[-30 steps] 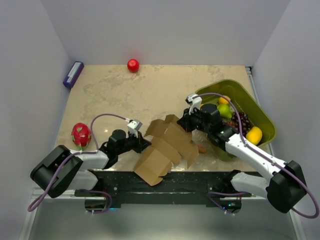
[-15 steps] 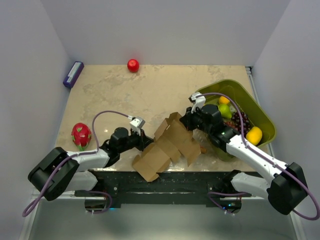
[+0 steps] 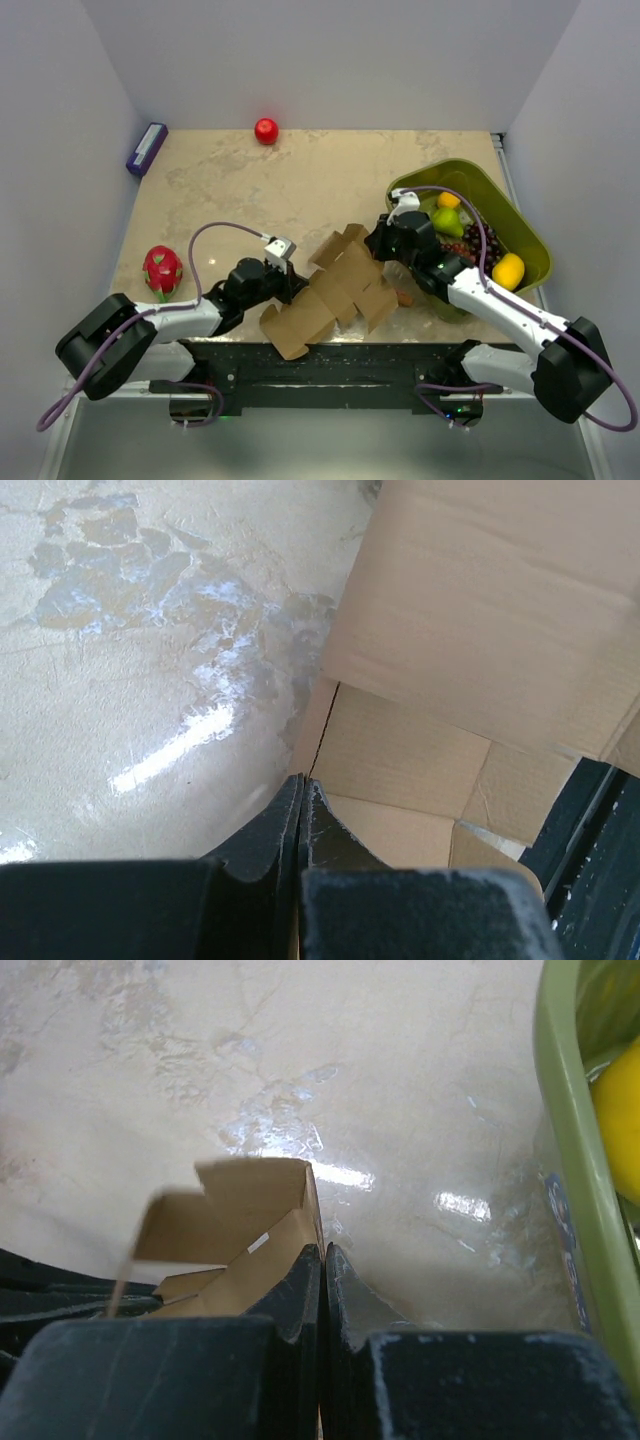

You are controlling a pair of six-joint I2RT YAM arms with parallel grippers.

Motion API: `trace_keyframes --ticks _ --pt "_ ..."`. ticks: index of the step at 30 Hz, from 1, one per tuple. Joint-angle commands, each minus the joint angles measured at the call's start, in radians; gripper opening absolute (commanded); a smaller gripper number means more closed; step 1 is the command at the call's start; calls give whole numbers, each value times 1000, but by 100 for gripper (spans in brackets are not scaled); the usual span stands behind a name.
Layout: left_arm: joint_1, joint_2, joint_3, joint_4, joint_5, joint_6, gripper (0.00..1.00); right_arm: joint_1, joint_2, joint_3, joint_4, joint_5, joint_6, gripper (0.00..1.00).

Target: Fold the paper box

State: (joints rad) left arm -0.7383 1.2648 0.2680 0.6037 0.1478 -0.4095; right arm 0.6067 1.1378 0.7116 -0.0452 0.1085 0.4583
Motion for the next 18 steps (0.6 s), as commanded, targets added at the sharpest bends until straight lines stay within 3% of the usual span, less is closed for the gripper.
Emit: trace_keyframes --ticks 1,7,11,13,16,17,18 --pt "-32 -10 19 14 -22 -28 0 -5 -29 5 64 164 101 0" --pt "-93 5 22 21 -79 -48 0 -2 -35 -24 117 155 132 0" --pt "-111 10 39 8 -112 -42 0 -4 -13 -35 180 38 88 0" --pt "-113 24 51 -7 -122 -43 0 -5 0 -32 194 5 65 6" --pt "-115 38 69 -36 -146 -83 0 -4 -7 2 137 20 56 39" --pt "-115 36 68 -48 -181 -100 0 -4 -15 8 121 31 56 56" --pt "-115 36 66 -48 -189 -129 0 -4 -29 12 85 58 54 62"
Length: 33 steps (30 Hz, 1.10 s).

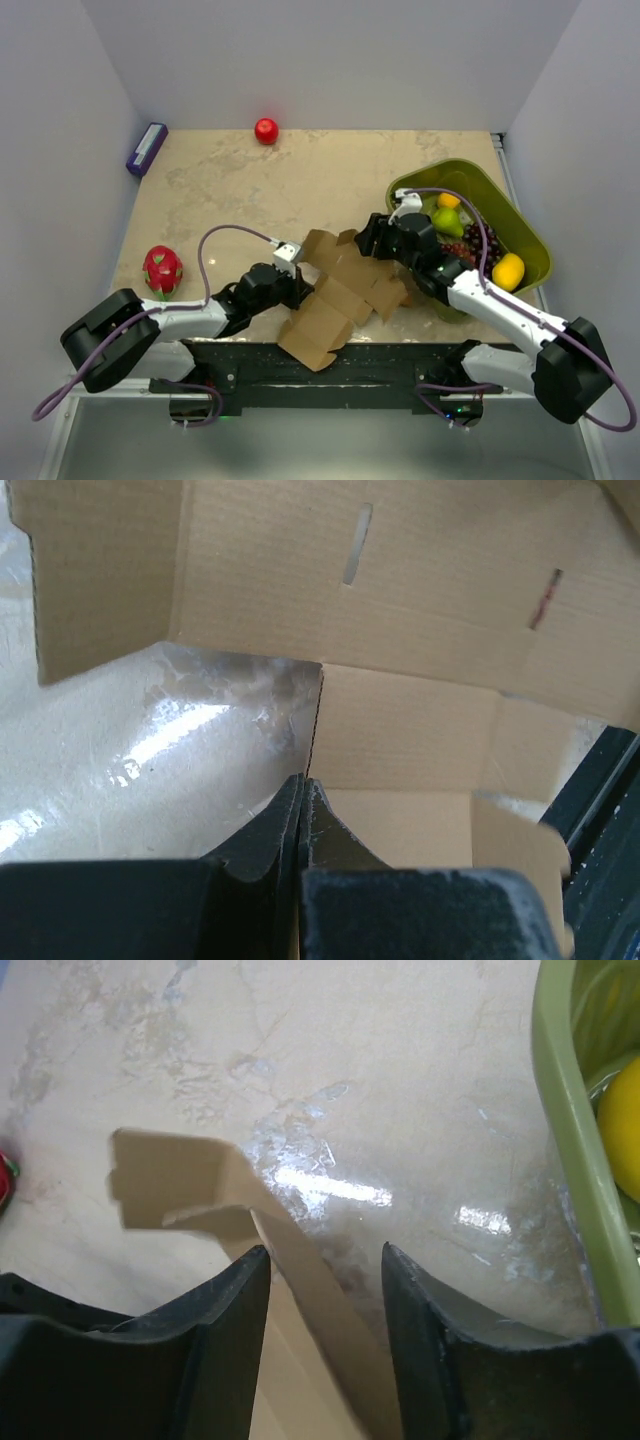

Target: Fold the paper box

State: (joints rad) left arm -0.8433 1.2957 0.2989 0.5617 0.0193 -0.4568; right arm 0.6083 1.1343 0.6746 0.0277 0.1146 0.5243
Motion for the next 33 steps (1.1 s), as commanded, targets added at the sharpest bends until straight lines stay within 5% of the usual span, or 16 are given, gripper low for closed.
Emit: trace_keyframes --ticks 1,4,13,23,33 --pt "-10 2 32 -8 -70 -95 0 -5 -50 62 -4 63 -10 68" --pt "-11 -1 32 -16 -88 -135 0 -5 -108 78 -66 112 -12 80" --pt "-33 -4 16 -22 -179 -197 0 56 -151 76 -80 122 51 81" --pt "-50 -4 9 -8 -220 -194 0 287 155 68 112 13 219 83" --pt "-62 -19 -7 17 -228 -187 0 298 361 105 153 20 310 78"
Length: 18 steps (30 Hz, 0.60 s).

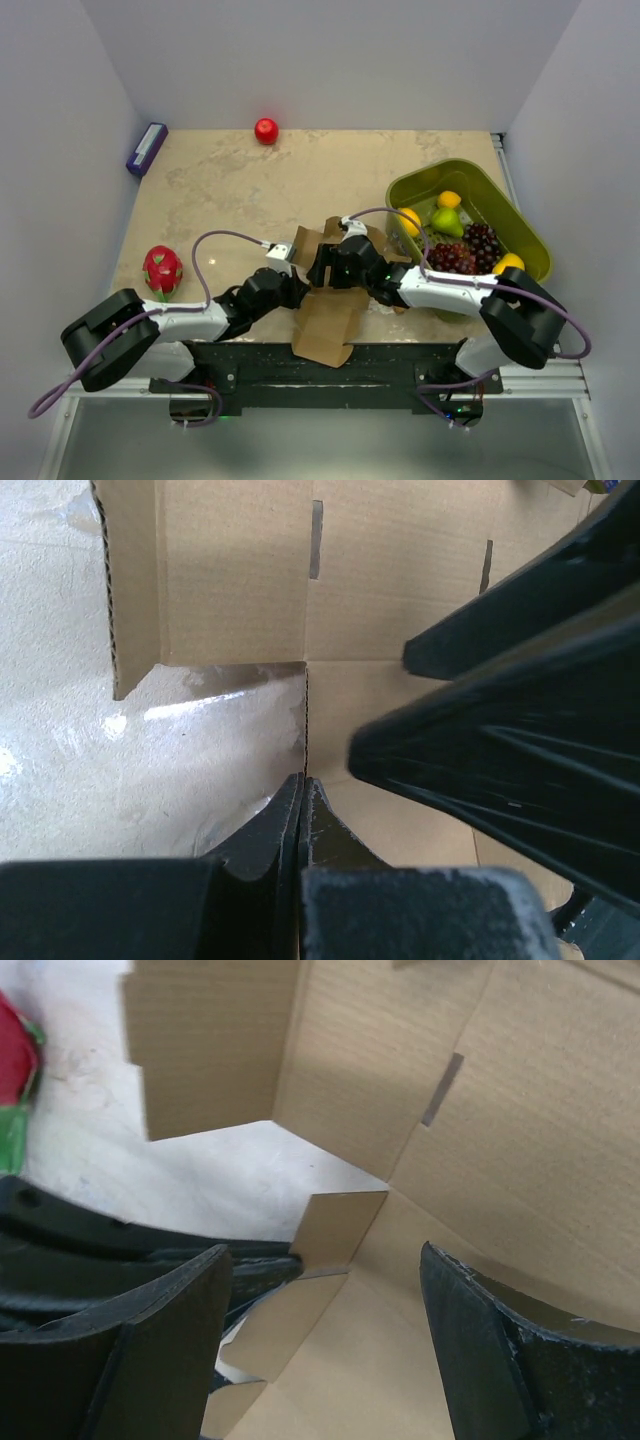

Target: Fold the paper box

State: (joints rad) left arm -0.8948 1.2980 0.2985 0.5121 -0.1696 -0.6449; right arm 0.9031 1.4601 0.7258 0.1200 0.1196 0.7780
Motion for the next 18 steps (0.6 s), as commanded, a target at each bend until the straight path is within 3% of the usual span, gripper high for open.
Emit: trace_keyframes --ticks 1,9,18 --pt "-12 -22 -7 71 -39 4 0 3 48 60 63 20 61 78" --pt "-41 -29 1 69 -62 44 0 3 149 95 66 5 92 74" --pt "-55 -35 14 39 -85 77 2 3 169 72 87 -23 107 41"
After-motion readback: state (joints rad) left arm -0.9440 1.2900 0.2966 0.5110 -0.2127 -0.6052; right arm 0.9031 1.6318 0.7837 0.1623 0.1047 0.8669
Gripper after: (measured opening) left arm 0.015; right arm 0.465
